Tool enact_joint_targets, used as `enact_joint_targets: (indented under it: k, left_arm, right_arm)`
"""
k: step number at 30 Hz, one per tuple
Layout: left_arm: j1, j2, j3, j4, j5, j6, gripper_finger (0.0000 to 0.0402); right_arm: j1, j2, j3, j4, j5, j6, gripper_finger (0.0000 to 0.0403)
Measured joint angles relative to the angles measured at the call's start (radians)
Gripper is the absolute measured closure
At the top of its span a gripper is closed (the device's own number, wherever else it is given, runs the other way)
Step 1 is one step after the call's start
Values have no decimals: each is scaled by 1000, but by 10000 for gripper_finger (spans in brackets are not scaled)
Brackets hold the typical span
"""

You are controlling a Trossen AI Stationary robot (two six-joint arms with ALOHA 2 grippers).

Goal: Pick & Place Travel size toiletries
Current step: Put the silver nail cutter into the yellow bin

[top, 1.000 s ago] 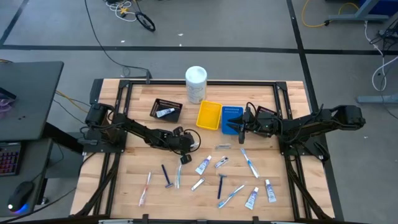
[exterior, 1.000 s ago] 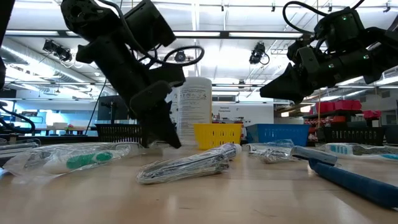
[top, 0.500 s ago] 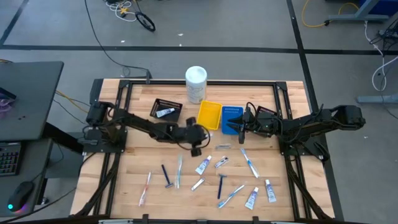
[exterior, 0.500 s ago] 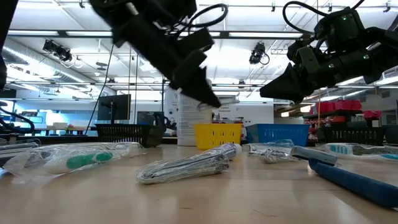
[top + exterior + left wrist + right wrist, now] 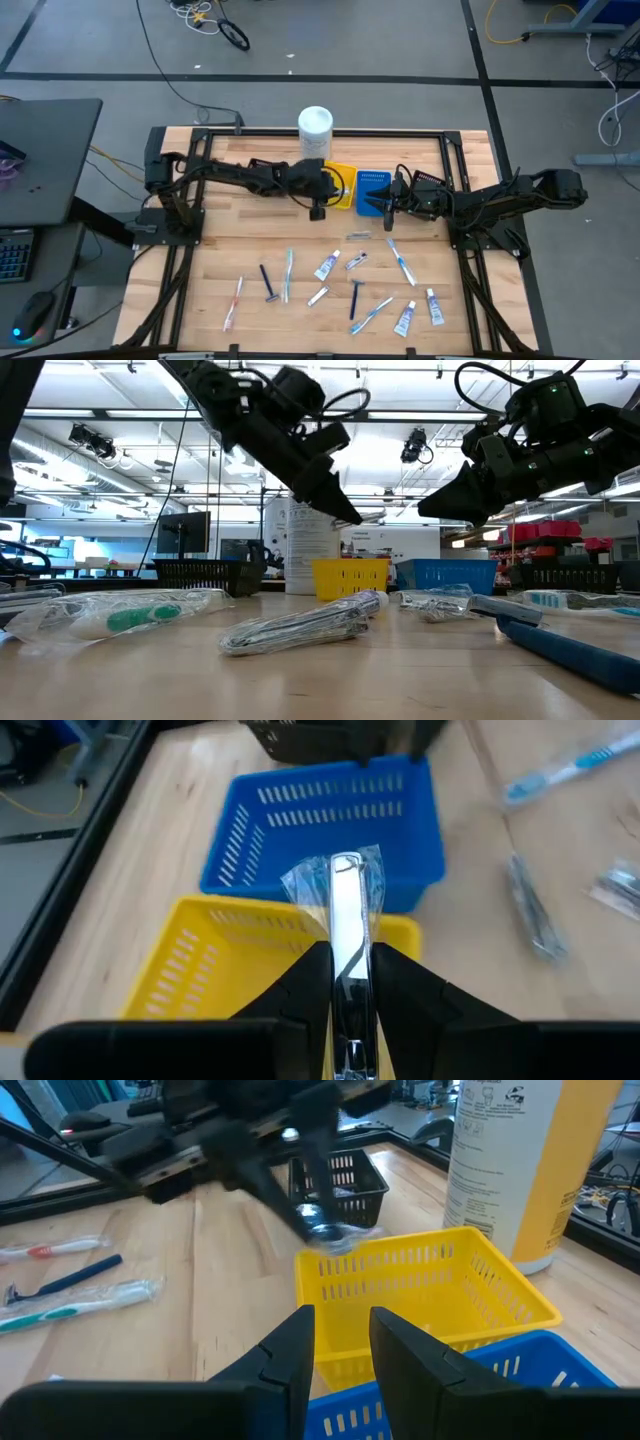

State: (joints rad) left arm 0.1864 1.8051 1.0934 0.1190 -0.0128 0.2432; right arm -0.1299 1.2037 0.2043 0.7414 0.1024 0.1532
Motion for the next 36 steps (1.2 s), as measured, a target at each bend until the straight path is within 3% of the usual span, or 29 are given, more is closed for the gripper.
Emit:
enact_joint_targets:
  k: [5,8,20,25,36]
  left_arm:
    - [57,66,0,63,63,85,320]
    - [74,109,-2,95,51,134,318]
    - [123,131,-2,127,33,138,317]
    - [124,149,-5,98,85,137,317]
    - [119,163,-2,77,20,156,316]
  right_arm:
    - [0,0,0,-1,0,0,294]
    - [0,0,0,-4,0,0,294]
    - [0,0,0,-4,0,0,294]
    - [0,0,0,-4,0,0,294]
    - [0,0,0,-4,0,0,294]
